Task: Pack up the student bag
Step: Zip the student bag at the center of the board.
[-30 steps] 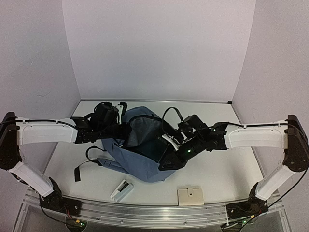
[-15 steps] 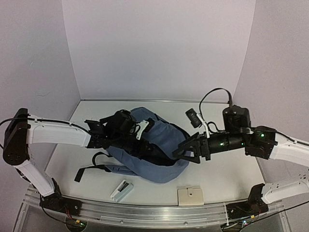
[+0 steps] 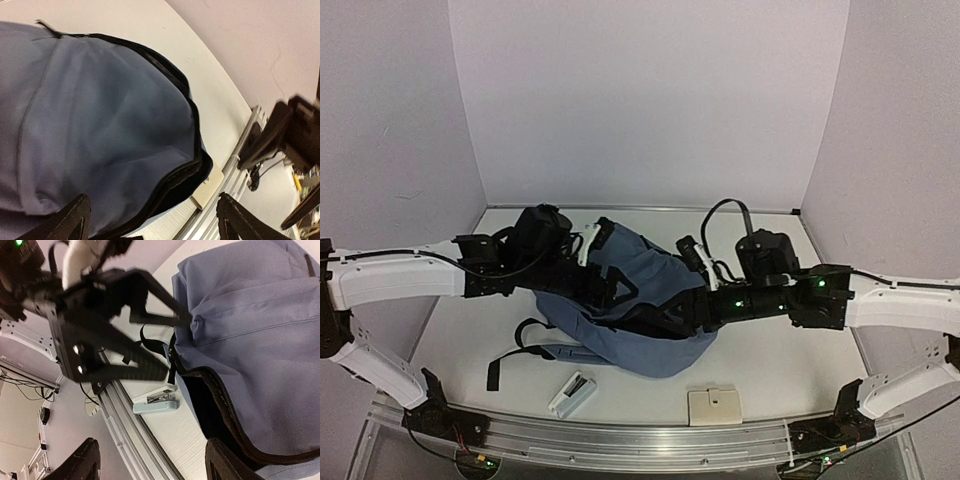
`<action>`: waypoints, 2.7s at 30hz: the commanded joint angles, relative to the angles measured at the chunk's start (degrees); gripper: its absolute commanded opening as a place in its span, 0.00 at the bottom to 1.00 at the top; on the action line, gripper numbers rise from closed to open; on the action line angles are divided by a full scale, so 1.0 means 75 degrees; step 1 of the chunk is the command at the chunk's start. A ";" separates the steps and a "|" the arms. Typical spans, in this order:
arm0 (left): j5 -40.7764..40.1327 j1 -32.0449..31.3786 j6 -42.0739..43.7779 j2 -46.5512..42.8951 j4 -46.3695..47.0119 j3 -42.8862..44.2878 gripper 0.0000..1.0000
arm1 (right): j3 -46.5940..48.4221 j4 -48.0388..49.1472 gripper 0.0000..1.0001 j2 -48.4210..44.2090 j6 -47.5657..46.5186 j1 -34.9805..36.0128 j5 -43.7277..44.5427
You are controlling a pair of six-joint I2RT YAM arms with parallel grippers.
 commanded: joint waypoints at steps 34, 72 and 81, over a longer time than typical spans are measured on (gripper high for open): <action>0.0234 0.3309 -0.2464 -0.0761 -0.0188 -0.2390 0.74 | 0.2469 0.0505 0.28 0.3953 0.0990 0.0813 0.1707; -0.1088 0.3679 -0.3004 0.0184 0.0695 -0.2313 0.00 | 0.1500 -0.0692 0.00 0.2231 0.1815 0.1375 0.4042; -0.0580 0.4595 -0.1883 0.0924 0.1672 -0.1740 0.00 | 0.1003 -0.0892 0.00 0.1885 0.2204 0.1375 0.3897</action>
